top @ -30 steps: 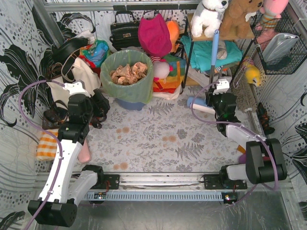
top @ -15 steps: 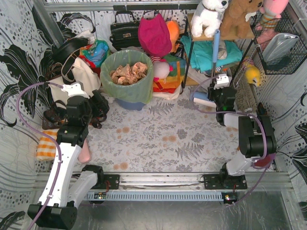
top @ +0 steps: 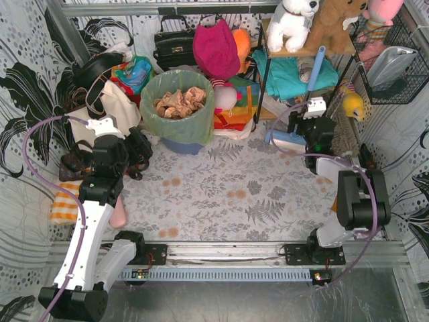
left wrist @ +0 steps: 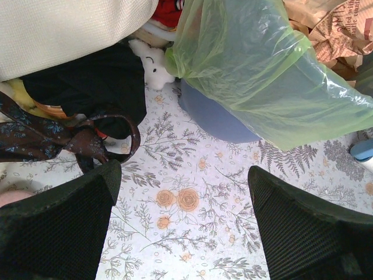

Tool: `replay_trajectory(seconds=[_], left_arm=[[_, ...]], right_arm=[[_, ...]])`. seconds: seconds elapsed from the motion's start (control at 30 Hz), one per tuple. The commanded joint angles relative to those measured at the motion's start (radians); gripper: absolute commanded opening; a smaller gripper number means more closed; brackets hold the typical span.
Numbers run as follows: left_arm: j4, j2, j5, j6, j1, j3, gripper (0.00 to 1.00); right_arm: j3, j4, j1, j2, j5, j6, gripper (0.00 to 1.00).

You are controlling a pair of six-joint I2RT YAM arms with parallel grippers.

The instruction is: Tie the trash bag

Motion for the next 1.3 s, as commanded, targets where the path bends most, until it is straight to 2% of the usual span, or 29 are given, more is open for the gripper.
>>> replay_trajectory(seconds=[0.0, 0.1, 0.23, 0.37, 0.57, 0.7, 0.83, 1.0, 1.13, 1.23, 1.27], left_arm=[[0.019, 0.010, -0.007, -0.008, 0.004, 0.034, 0.98], [0.003, 0.035, -0.004, -0.024, 0.004, 0.070, 0.98], [-0.025, 0.083, 0.003, -0.060, 0.004, 0.132, 0.98], [-0.057, 0.137, 0.035, -0.095, 0.004, 0.210, 1.00], [-0.086, 0.189, 0.004, -0.114, 0.004, 0.307, 0.99], [-0.090, 0.248, -0.005, -0.098, 0.004, 0.395, 0.98], [-0.091, 0.327, -0.003, -0.100, 0.004, 0.467, 1.00], [-0.137, 0.444, -0.029, -0.111, 0.004, 0.564, 0.94], [-0.151, 0.504, -0.038, -0.101, 0.004, 0.612, 0.86], [-0.175, 0.555, -0.055, -0.084, 0.004, 0.652, 0.69], [-0.180, 0.570, -0.058, -0.081, 0.004, 0.664, 0.66]], right_arm=[[-0.027, -0.102, -0.001, -0.189, 0.030, 0.056, 0.76], [-0.007, -0.294, 0.000, -0.297, 0.076, 0.099, 0.79], [0.033, -0.515, 0.025, -0.407, 0.021, 0.216, 0.84], [0.102, -0.615, 0.209, -0.447, 0.094, 0.273, 0.85], [0.344, -0.757, 0.400, -0.316, 0.147, 0.452, 0.84], [0.538, -0.856, 0.460, -0.174, 0.121, 0.571, 0.83], [0.667, -0.852, 0.488, -0.058, 0.059, 0.676, 0.75], [0.765, -0.828, 0.543, 0.039, 0.096, 0.720, 0.72], [0.820, -0.809, 0.548, 0.112, 0.048, 0.745, 0.72], [0.840, -0.787, 0.549, 0.147, 0.038, 0.770, 0.69], [0.858, -0.795, 0.548, 0.163, 0.038, 0.774, 0.67]])
